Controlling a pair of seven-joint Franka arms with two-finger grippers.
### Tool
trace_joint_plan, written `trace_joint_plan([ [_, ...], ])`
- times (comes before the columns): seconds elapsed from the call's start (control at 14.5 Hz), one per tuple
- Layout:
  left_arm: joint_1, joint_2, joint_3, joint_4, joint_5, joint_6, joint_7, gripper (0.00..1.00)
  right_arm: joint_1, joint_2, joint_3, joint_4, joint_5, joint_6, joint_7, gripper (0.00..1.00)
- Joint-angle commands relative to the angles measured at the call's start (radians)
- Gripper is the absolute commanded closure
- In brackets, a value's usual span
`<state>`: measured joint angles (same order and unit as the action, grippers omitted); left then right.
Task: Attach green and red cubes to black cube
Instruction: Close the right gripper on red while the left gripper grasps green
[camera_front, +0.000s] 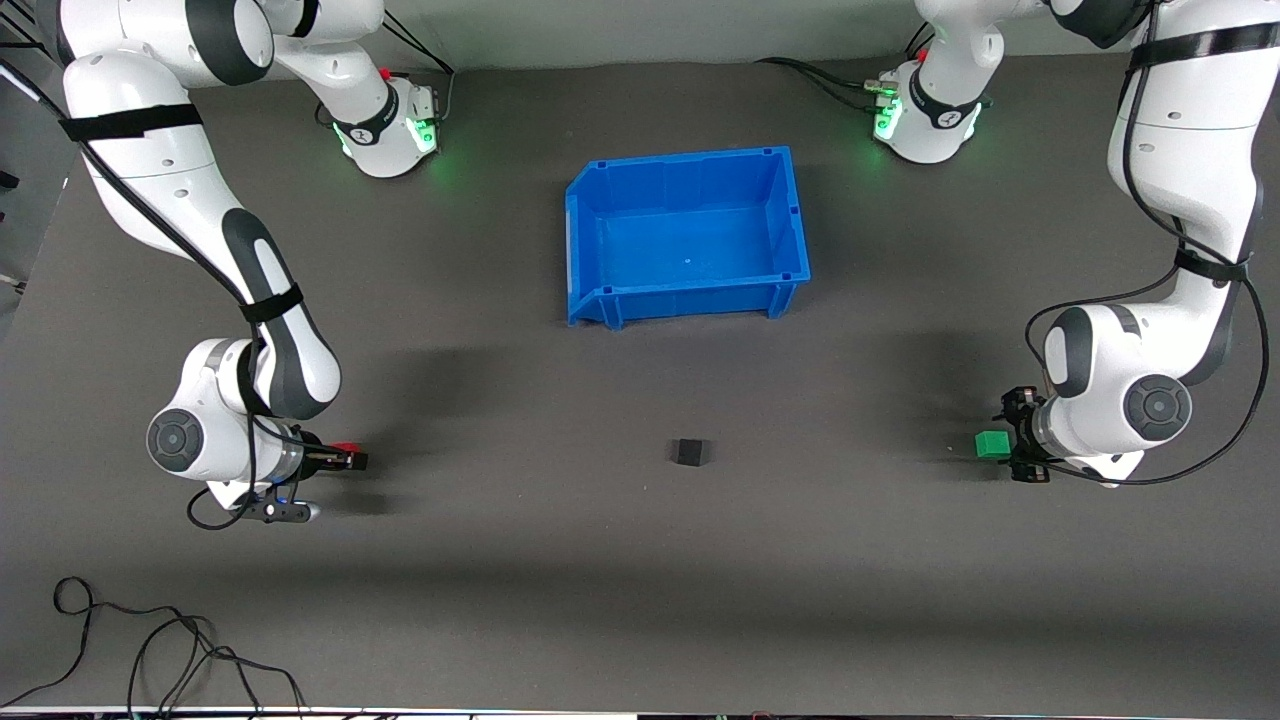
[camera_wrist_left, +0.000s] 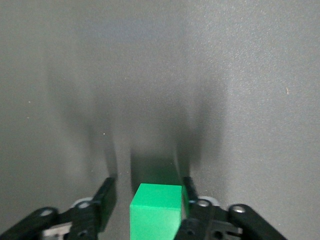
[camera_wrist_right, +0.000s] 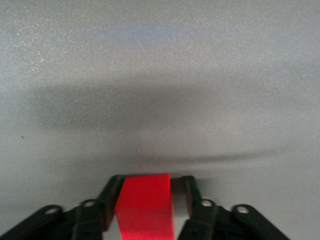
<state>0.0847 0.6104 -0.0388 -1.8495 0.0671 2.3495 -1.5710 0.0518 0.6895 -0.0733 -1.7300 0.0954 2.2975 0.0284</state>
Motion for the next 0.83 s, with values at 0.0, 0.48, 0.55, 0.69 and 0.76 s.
trace_joint_plan([
  [0.0, 0.000, -0.017, 0.004, -0.016, 0.013, 0.005, 0.023, 0.59, 0.002, -0.005, 0.000, 0.006, 0.012, 0.005, 0.011, 1.00],
  [0.48, 0.000, -0.032, 0.002, 0.051, 0.008, -0.082, 0.026, 1.00, 0.022, -0.039, 0.009, 0.004, 0.140, -0.012, 0.288, 1.00],
  [0.55, -0.002, -0.032, 0.000, 0.076, 0.003, -0.108, 0.025, 1.00, 0.034, -0.041, 0.010, 0.006, 0.197, -0.018, 0.356, 1.00],
  [0.69, -0.006, -0.035, -0.006, 0.114, 0.000, -0.174, 0.028, 1.00, 0.069, -0.050, 0.009, 0.007, 0.303, -0.020, 0.532, 1.00],
  [0.76, -0.016, -0.046, -0.007, 0.124, 0.000, -0.199, 0.034, 1.00, 0.091, -0.051, 0.009, 0.013, 0.320, -0.018, 0.633, 1.00],
])
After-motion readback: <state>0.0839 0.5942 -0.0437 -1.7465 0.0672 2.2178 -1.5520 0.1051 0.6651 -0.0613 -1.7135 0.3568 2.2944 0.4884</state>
